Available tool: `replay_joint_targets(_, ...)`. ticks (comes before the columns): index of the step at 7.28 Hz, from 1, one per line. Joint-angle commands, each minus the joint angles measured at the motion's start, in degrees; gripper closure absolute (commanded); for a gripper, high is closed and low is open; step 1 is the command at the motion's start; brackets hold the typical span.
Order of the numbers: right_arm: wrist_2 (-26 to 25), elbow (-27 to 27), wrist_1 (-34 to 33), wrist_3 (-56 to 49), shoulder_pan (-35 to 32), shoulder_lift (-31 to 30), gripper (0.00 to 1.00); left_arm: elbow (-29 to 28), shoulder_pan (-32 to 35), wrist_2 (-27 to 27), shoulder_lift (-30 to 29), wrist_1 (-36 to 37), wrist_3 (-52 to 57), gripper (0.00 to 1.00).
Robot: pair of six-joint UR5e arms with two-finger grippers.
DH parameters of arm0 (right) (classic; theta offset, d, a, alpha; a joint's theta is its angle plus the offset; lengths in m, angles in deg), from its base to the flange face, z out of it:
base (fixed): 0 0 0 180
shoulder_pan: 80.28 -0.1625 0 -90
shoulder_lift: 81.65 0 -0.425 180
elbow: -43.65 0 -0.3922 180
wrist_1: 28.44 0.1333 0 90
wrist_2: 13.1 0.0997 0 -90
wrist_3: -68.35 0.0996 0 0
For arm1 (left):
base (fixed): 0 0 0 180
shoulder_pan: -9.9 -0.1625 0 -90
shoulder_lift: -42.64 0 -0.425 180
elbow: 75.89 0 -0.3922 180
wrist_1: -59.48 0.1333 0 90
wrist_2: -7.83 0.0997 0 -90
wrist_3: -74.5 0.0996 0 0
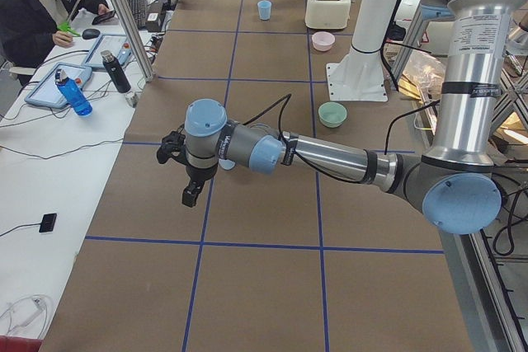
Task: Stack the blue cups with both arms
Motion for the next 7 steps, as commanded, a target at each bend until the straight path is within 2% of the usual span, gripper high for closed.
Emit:
replay_joint_targets(1,-0.22,0.73,3.87,2.98,0.35,-0.22,0.00,-0.92,-0.87,-0.17,0.30,-8.18,-0.38,0.02)
replay_joint_targets(2,-1.26,-0.31,4.74,7.70,2.70,-0.22,0.00,-0.92,-6.54,0.00,0.31,-9.09,-1.51,0.02)
replay_joint_targets(4,-6.09,-0.32,6.42,12.73,6.92,-0.13,0.00,-0.40,-14.64,0.61,0.04,-11.10,-20.66,0.02)
replay_joint_targets(6,-6.28,-0.32,6.42,12.85,7.29,-0.22,0.00,-0.40,-21.24,4.02,-0.66,-13.05,-32.06,0.02)
replay_joint_targets(7,-6.28,-0.32,6.42,12.85,7.29,-0.22,0.00,-1.35,-23.36,5.00,-3.01,-14.36,-39.77,0.02)
